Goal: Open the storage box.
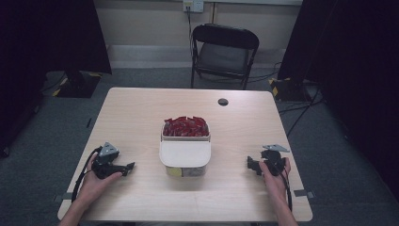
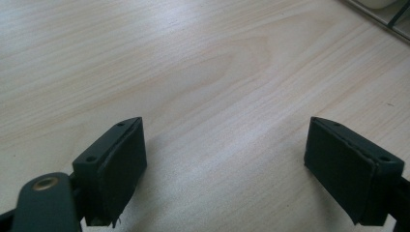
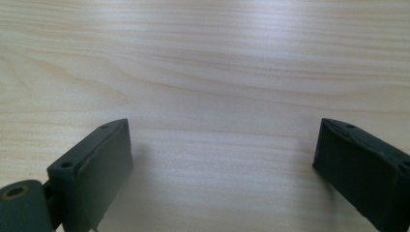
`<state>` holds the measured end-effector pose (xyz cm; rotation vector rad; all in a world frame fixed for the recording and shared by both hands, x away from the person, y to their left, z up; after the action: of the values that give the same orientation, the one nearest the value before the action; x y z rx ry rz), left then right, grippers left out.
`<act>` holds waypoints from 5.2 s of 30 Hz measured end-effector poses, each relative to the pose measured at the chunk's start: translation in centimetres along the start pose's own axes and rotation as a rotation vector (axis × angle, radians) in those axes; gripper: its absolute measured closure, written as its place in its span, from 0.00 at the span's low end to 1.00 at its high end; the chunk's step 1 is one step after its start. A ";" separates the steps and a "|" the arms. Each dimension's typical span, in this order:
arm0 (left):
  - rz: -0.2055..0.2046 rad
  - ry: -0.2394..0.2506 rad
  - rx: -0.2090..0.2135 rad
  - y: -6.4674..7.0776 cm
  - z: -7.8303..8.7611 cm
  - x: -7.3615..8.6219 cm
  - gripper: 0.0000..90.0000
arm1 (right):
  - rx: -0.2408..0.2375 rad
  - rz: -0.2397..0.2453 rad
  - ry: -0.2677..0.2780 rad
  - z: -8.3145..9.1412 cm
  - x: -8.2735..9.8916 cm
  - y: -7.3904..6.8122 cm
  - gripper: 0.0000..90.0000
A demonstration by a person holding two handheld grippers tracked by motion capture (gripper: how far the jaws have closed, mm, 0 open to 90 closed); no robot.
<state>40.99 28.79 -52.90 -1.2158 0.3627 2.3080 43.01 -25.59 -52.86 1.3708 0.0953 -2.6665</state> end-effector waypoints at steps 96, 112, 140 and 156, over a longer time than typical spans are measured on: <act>-0.004 -0.003 0.002 -0.1 0.0 0.0 0.16 | -0.500 0.186 0.144 7.8 -3.5 -14.5 0.16; -0.004 -0.003 0.002 0.0 0.0 0.0 0.16 | -0.531 0.218 0.143 6.7 -3.4 -16.6 0.16; -0.005 -0.003 0.002 -0.1 0.0 0.0 0.16 | -0.571 0.203 0.147 6.5 -4.3 -17.5 0.16; -0.004 -0.002 0.002 -0.1 0.0 0.0 0.16 | -0.577 0.196 0.175 6.8 -5.6 -17.0 0.16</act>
<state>41.05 28.81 -52.90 -1.2118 0.3614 2.3043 38.12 -9.05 -44.45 1.3200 0.6541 -2.1120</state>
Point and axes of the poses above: each handheld gripper's, and its own axes: z roughly backward along the jaws, x roughly out of its underside, y roughly to its right, the point moved 4 cm from there along -z, roughly forward along the jaws, and after that the axes turned 8 degrees about y, right-handed, at the moved point
